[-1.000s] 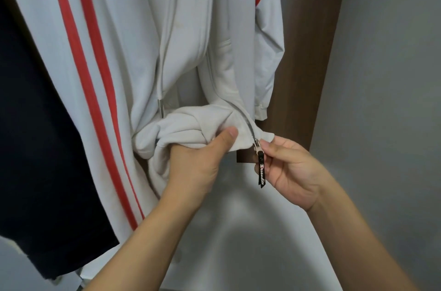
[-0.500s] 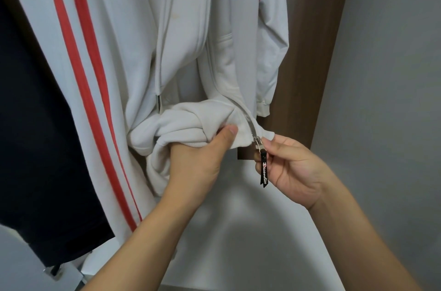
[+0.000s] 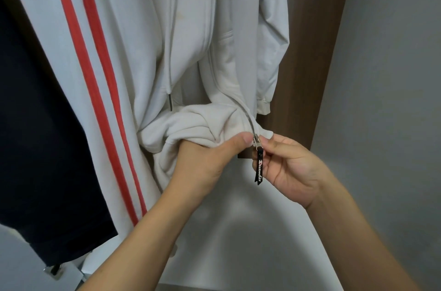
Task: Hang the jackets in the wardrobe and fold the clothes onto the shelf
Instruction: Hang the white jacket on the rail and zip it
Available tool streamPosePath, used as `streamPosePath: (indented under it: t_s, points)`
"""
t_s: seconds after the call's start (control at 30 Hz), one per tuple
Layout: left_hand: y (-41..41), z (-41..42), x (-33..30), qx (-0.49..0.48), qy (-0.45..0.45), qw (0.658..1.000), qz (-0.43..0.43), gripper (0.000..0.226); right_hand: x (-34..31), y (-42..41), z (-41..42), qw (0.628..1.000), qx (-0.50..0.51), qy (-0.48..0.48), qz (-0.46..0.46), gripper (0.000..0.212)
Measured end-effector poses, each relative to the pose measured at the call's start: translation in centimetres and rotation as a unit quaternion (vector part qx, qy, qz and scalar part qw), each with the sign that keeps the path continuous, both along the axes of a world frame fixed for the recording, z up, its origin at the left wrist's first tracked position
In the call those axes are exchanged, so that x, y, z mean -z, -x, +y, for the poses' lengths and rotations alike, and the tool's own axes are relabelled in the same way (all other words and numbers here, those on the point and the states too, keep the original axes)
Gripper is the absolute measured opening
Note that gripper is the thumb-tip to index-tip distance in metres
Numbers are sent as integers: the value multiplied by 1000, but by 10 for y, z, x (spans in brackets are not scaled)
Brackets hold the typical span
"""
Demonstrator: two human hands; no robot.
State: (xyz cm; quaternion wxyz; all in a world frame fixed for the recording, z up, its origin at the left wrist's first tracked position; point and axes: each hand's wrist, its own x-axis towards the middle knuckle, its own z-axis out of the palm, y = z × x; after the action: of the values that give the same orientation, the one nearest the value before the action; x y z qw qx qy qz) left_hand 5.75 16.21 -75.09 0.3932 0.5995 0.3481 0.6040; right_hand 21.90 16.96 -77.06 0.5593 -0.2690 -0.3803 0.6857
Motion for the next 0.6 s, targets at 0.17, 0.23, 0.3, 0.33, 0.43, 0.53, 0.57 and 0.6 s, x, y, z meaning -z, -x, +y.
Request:
streamPosePath:
  t_s: [0.17,0.23,0.3,0.33,0.43,0.53,0.57,0.6]
  points:
    - [0,1,2,-1,11,1000,20,47,-2,2,0,1000,20,0,6,25]
    - [0,1,2,1,13,999,38,48,-3,3,-1,1000,29,-9,0,29]
    - [-2,0,4,6,15,998,58,47,-4,5,-2,999,39,-18,-13,24]
    - [-2,0,5,7,13,998,62,48,-4,6,-1,999,45,-19,-17,26]
    - [-1,1,8,8,-4,999,50,46,-6,9,-2,997,73,-26,-32,30]
    - [-2,2,9,1,-24,998,59,43,-6,14,-4,994,92,-36,-50,20]
    - [-2,3,11,2,-27,997,72,37,-6,15,-4,993,98,-28,-59,19]
    - [0,4,13,3,-19,995,99,25,-6,16,-4,992,105,-15,-66,21]
